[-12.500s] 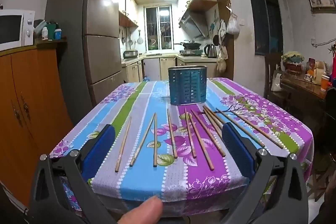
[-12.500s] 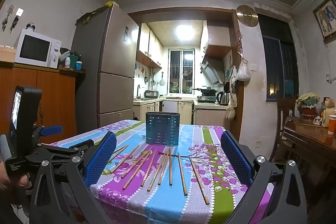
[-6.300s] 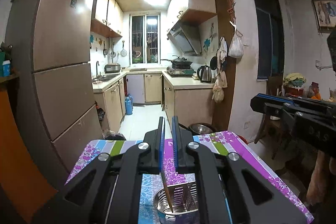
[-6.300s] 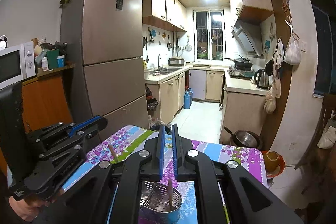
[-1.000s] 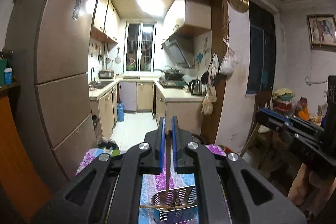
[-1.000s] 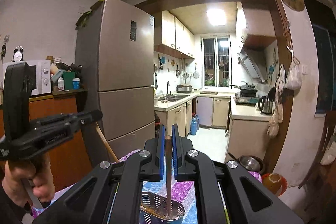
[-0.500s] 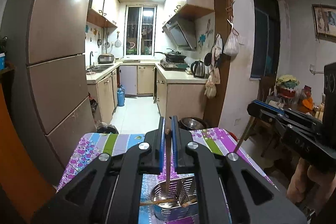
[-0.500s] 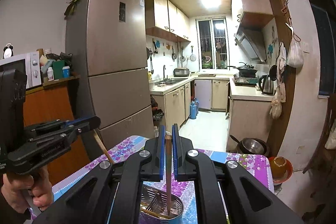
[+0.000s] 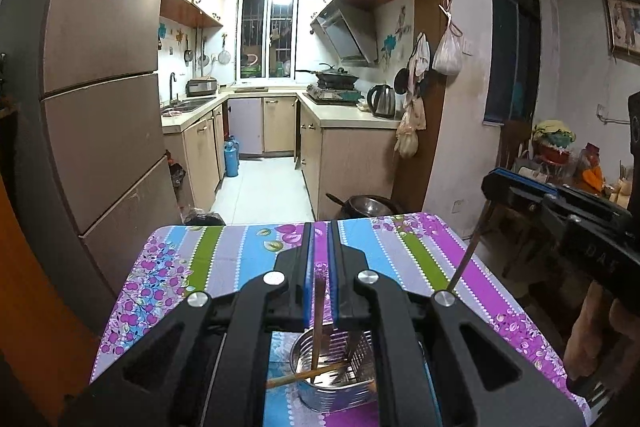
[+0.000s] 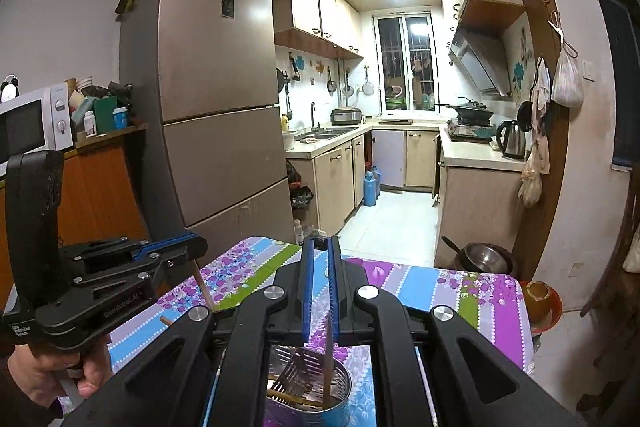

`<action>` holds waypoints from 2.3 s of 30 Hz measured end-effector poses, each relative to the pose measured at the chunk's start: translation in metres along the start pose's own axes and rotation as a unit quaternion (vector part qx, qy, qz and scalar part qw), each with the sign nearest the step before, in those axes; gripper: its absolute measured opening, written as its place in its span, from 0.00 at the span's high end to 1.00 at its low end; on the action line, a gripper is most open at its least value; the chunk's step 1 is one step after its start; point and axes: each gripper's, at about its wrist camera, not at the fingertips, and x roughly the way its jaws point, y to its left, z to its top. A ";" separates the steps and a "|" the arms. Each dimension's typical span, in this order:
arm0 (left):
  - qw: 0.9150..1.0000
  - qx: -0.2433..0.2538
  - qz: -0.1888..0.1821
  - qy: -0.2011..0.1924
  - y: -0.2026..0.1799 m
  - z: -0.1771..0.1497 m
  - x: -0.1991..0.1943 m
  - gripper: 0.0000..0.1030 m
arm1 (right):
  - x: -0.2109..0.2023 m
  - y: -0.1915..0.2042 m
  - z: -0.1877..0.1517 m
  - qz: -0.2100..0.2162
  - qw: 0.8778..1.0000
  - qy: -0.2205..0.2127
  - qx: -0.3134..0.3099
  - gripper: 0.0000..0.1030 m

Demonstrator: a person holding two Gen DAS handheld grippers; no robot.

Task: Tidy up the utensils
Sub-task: 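Drop the chopsticks into the holder by opening both tools, then approach and close the left tool on a chopstick while the right tool grasps another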

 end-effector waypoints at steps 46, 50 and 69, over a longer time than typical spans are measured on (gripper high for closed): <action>0.997 0.046 0.007 0.056 0.056 -0.356 -0.194 0.81 | -0.218 0.095 -0.309 -0.026 0.999 0.034 0.030 0.68; 0.997 0.044 0.010 0.056 0.056 -0.360 -0.190 0.81 | -0.217 0.100 -0.310 -0.027 0.999 0.031 0.019 0.68; 0.998 0.039 0.014 0.037 0.053 -0.361 -0.185 0.87 | -0.167 0.094 -0.354 -0.046 0.994 0.092 0.023 0.80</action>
